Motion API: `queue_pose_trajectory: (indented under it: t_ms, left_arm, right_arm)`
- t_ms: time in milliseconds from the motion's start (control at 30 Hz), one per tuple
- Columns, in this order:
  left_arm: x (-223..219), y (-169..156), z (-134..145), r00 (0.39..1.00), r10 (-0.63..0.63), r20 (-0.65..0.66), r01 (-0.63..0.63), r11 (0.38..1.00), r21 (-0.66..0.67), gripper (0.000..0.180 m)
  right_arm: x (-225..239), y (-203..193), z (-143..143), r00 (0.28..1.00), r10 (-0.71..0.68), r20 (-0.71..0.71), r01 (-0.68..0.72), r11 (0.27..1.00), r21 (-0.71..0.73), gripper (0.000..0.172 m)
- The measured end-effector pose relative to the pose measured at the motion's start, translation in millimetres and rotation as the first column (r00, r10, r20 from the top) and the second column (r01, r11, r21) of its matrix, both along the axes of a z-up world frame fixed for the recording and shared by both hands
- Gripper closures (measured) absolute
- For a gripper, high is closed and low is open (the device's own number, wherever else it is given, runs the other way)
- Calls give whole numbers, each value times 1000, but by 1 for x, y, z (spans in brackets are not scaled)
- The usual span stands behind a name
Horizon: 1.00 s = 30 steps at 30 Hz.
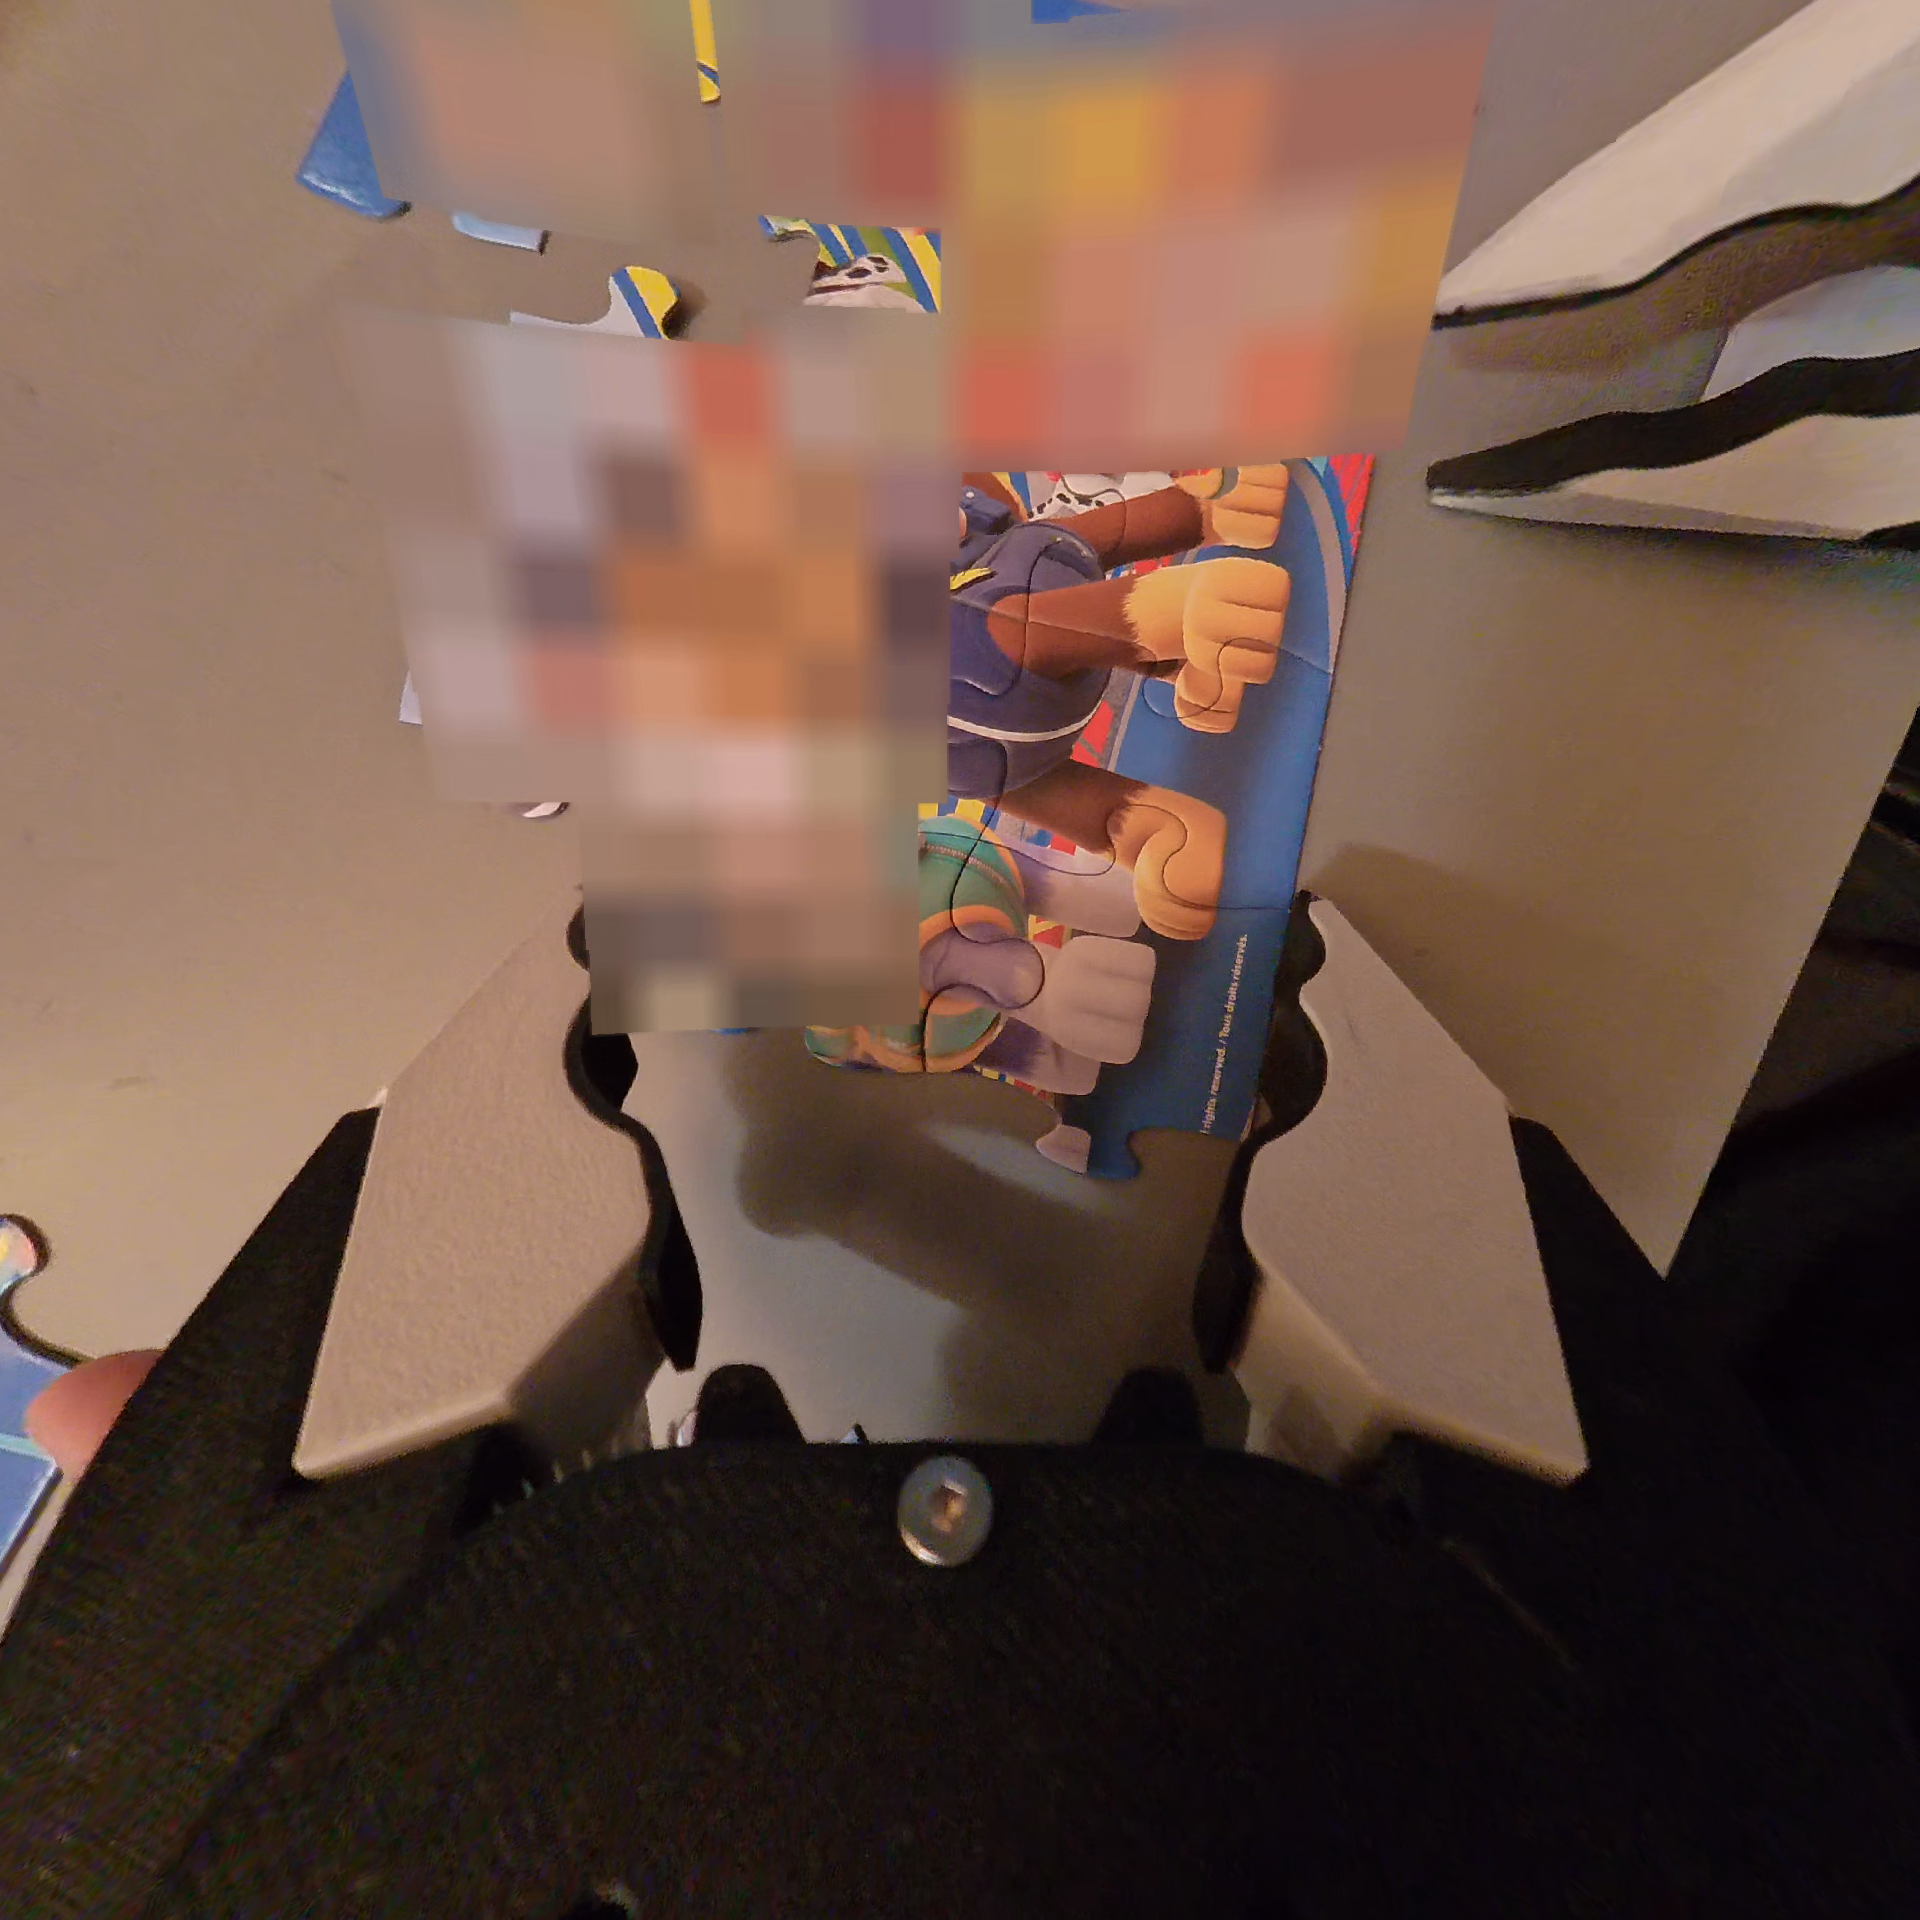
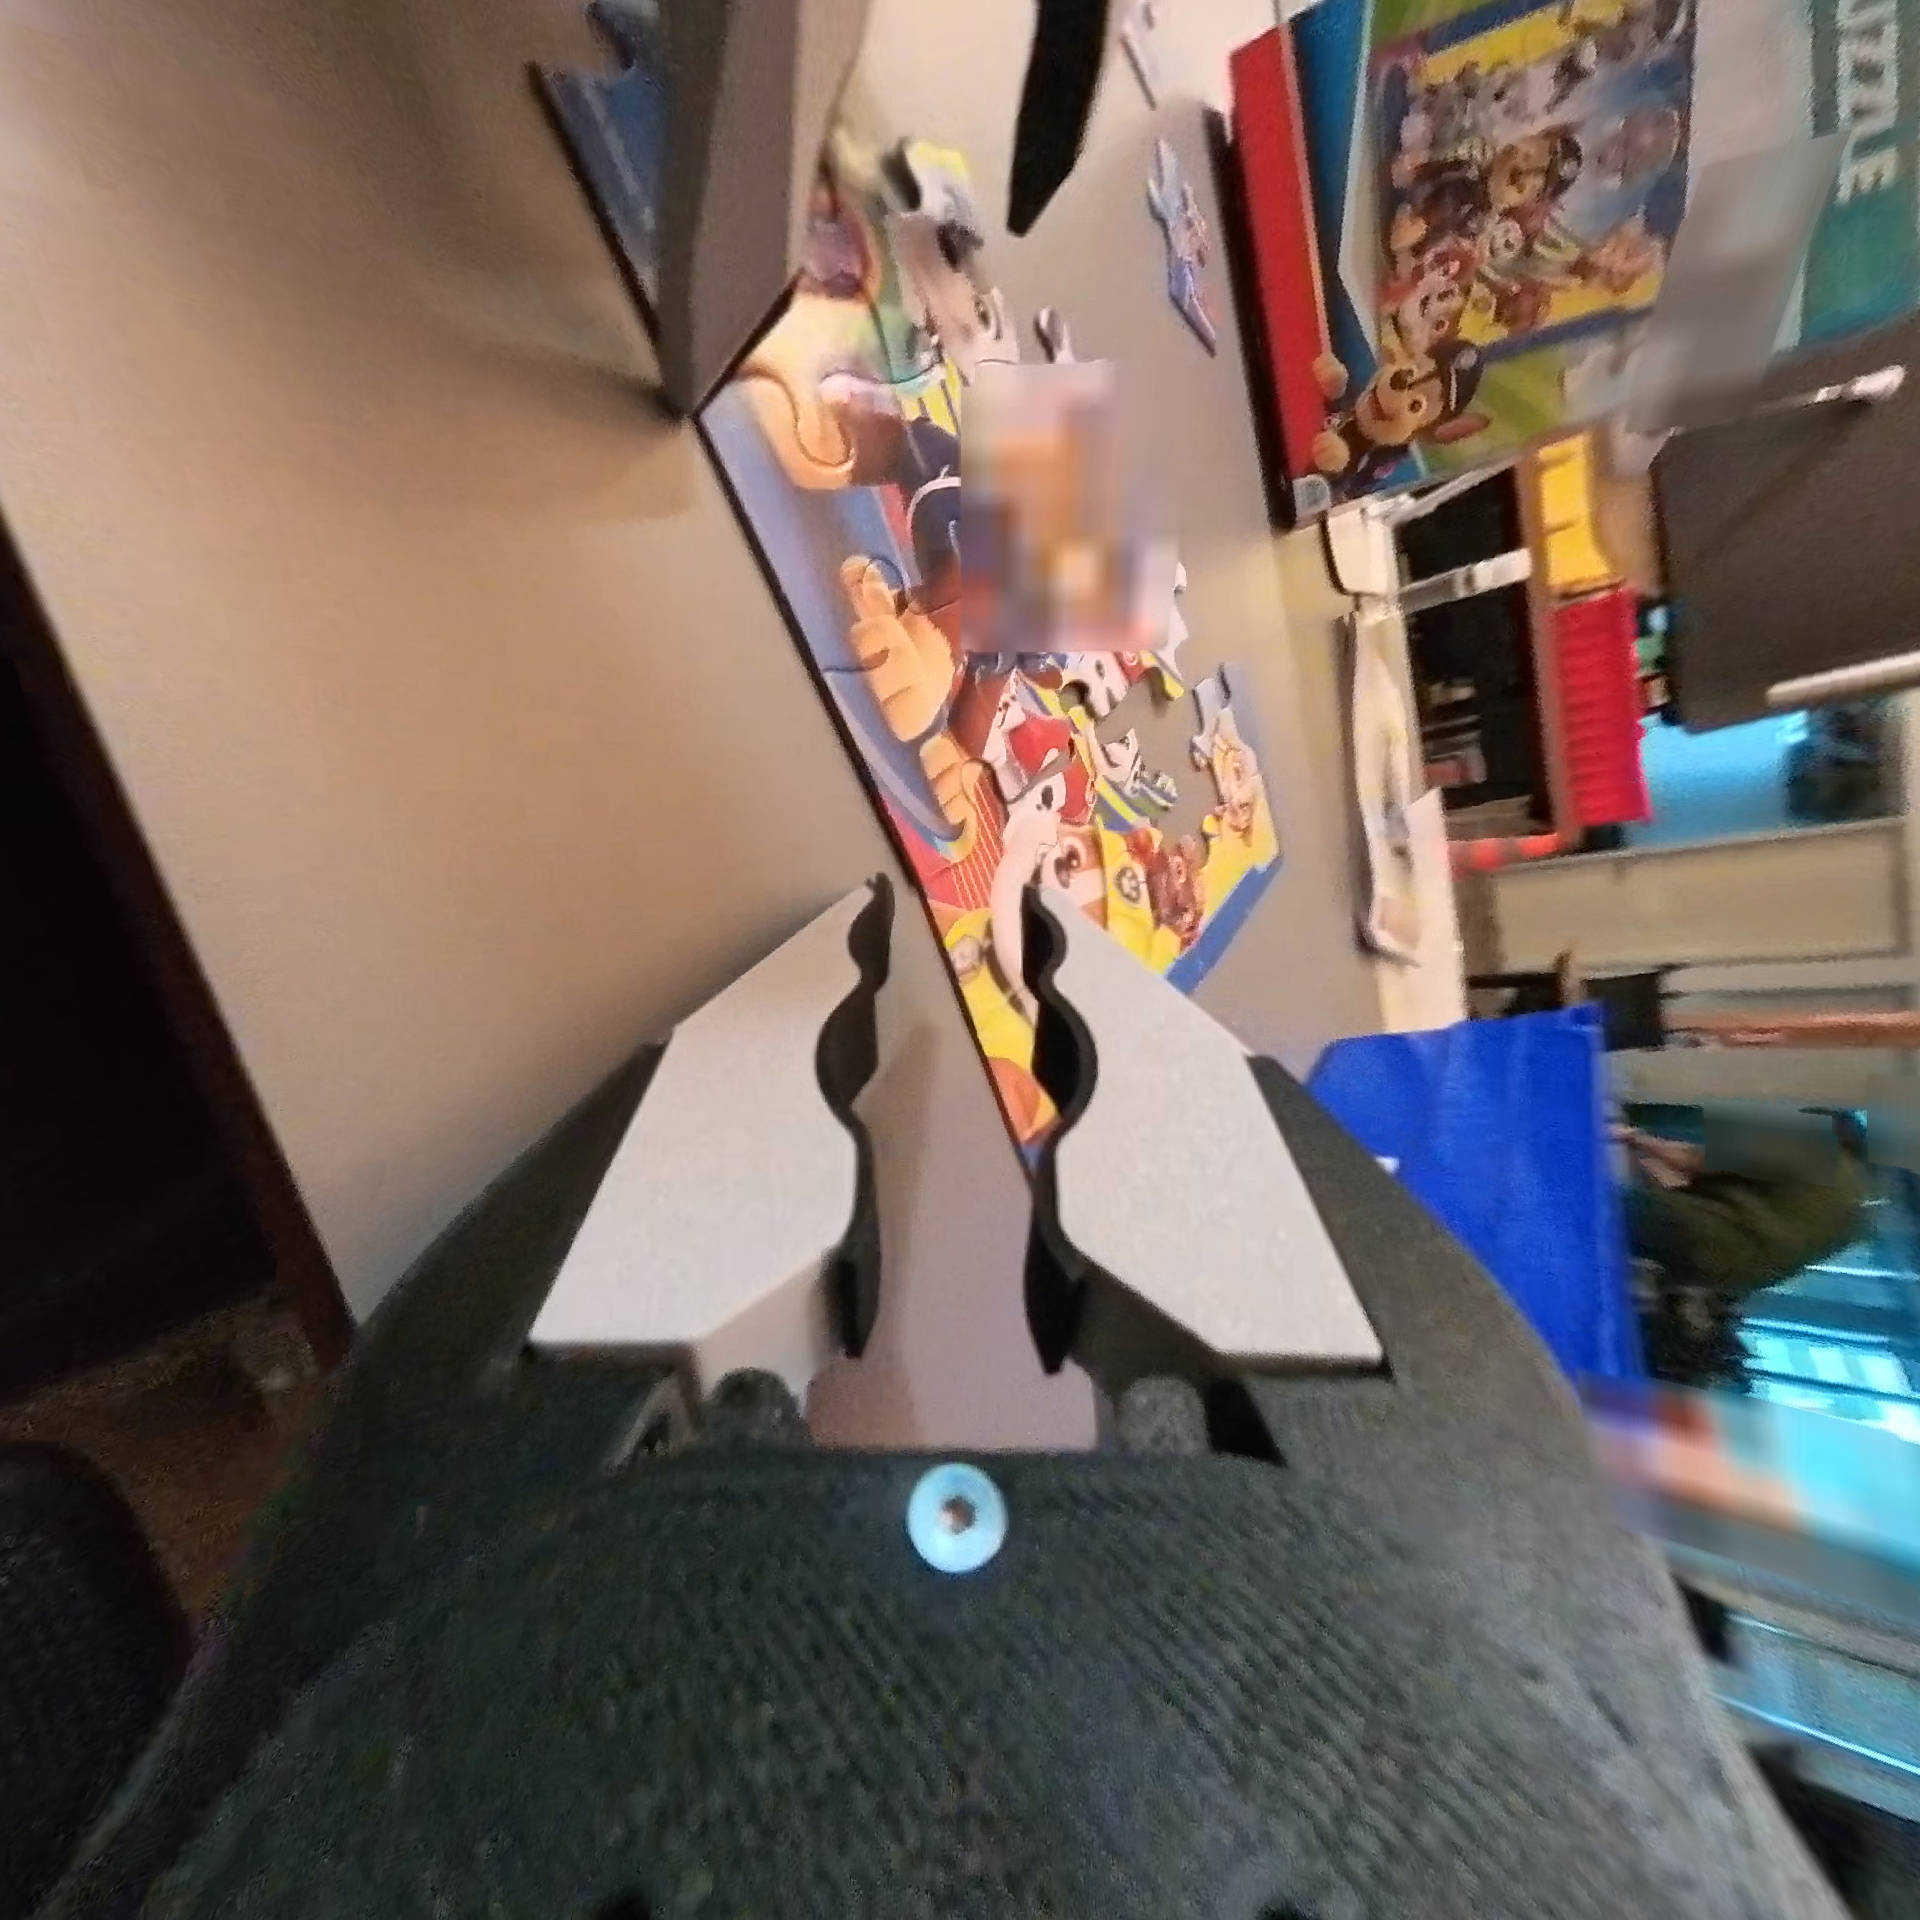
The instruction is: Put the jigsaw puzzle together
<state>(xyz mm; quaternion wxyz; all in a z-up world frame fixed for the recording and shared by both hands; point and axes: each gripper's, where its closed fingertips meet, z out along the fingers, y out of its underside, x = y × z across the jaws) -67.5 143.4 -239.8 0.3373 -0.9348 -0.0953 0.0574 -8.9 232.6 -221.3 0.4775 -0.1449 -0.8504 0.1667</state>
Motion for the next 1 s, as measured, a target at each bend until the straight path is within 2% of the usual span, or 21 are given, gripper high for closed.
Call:
queue_pose_trajectory:
  t_ms: [100, 167, 333, 700, 1000]
  left_arm:
    - [0, 1, 0, 1000, -7, 2, 7, 1000, -4, 59]
    - [0, 0, 1, 1000, -6, -5, 6, 1000, -11, 58]
    - [-3, -3, 1, 1000, 11, 0, -11, 1000, -8, 59]
    - [0, -3, 1, 999, 11, 34, -11, 1000, 4, 61]
    - [-18, -22, 12, 992, 99, 74, -102, 994, 42, 60]
  right_arm:
    - [-3, -3, -1, 998, -6, 63, 16, 987, -160, 150]
    - [-5, -5, 1, 995, -1, 100, 25, 970, -241, 144]
    - [-9, -5, -1, 979, 8, 206, 74, 920, -385, 143]
    - [-10, -7, -6, 964, 20, 264, 91, 912, -399, 152]
    - [-22, -5, 3, 962, 28, 270, 108, 872, -477, 139]
